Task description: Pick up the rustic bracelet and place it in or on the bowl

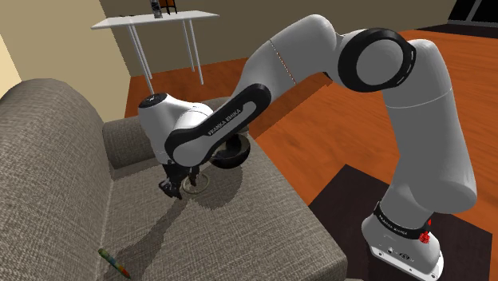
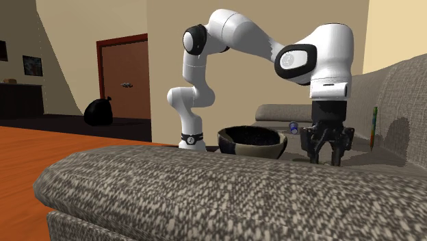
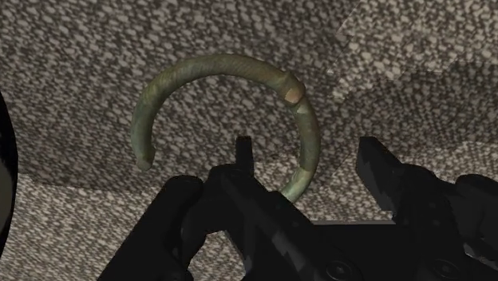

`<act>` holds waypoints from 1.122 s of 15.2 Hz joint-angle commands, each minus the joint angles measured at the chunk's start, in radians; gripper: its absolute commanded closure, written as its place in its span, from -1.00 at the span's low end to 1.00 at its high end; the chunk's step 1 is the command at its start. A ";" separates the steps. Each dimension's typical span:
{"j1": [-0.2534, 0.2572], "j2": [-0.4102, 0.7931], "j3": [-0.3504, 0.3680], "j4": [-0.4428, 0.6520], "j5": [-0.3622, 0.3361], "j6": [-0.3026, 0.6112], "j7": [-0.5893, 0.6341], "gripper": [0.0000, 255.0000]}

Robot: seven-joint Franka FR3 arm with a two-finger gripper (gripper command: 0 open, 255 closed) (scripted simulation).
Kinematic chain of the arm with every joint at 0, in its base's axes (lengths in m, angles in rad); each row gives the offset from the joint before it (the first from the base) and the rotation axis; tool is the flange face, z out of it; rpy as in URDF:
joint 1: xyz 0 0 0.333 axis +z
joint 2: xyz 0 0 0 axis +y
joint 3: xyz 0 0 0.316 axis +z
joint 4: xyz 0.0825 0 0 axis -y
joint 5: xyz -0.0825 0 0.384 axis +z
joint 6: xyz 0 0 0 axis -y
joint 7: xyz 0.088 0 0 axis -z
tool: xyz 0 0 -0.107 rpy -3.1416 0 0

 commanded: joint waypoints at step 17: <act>-0.008 -0.048 0.016 0.039 0.027 -0.082 -0.019 1.00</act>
